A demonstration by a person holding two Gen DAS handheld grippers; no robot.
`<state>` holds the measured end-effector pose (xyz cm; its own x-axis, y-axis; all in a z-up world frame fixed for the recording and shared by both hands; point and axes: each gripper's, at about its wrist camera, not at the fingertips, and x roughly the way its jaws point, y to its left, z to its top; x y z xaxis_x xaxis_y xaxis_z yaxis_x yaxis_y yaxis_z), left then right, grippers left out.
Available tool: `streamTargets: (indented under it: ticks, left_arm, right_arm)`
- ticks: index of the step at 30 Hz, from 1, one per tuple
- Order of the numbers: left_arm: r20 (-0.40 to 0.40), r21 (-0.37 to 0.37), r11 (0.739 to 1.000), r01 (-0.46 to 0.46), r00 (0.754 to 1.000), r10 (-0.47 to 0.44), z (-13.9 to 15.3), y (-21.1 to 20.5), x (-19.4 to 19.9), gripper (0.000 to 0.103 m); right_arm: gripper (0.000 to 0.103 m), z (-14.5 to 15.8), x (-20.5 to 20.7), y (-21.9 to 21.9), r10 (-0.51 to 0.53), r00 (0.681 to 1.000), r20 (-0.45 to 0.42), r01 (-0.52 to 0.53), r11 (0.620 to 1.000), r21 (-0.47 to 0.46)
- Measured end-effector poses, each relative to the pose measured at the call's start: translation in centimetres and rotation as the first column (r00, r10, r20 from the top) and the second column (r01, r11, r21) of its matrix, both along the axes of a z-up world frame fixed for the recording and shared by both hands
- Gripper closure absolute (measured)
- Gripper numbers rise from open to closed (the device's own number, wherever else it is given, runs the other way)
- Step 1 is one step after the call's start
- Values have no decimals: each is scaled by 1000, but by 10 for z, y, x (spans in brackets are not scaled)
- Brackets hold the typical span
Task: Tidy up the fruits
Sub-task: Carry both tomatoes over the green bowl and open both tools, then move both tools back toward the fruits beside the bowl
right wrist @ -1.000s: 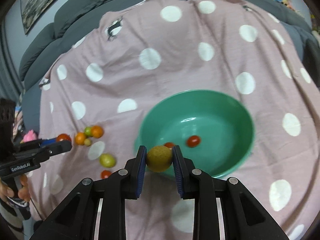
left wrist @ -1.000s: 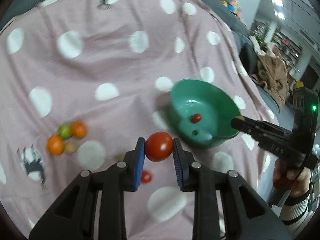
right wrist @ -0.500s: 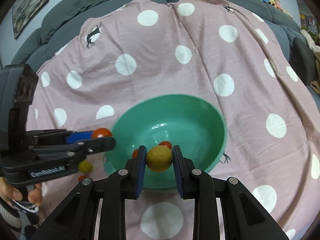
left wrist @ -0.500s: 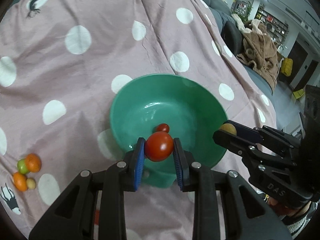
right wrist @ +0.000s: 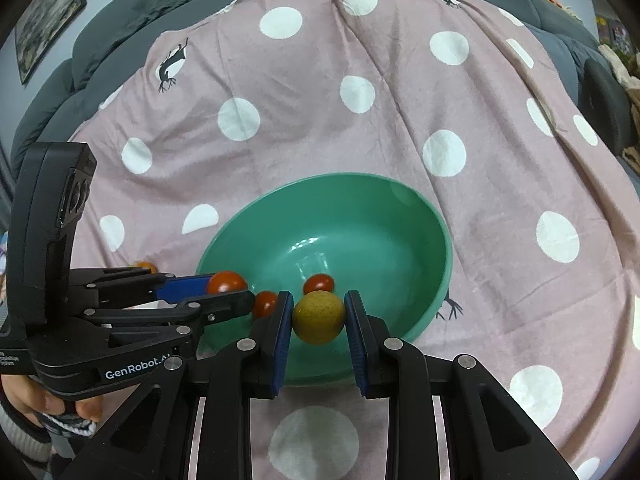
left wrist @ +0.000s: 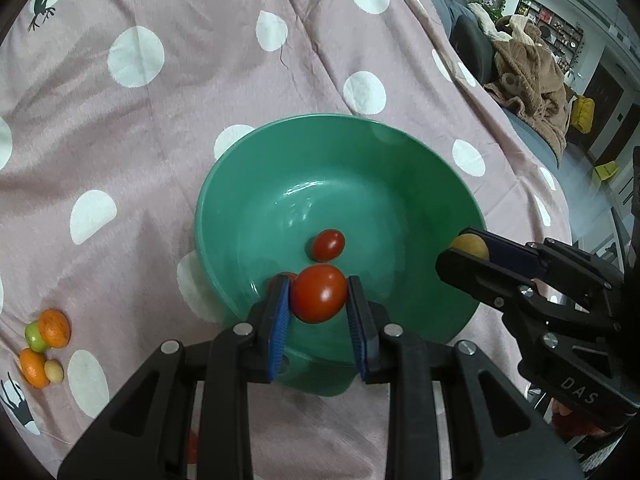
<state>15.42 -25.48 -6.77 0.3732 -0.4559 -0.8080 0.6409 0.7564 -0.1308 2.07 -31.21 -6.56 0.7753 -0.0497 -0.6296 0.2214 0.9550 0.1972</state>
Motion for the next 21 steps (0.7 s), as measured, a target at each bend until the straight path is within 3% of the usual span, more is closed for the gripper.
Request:
streamTargets:
  ticks: [13, 18, 21]
  left_arm:
    - [-27, 0, 1000, -15, 1000, 15, -6, -1, 4, 76]
    - [-26, -25, 999, -29, 999, 28, -2, 2, 4, 54]
    - [-14, -41, 999, -35, 999, 35, 4, 6, 0, 48]
  right_arm:
    - [75, -4, 5, -4, -15, 1000, -19, 15, 1000, 18]
    - [68, -4, 4, -2, -33, 999, -26, 33, 999, -6]
    - [64, -3, 2, -1, -43, 999, -30, 42, 999, -12]
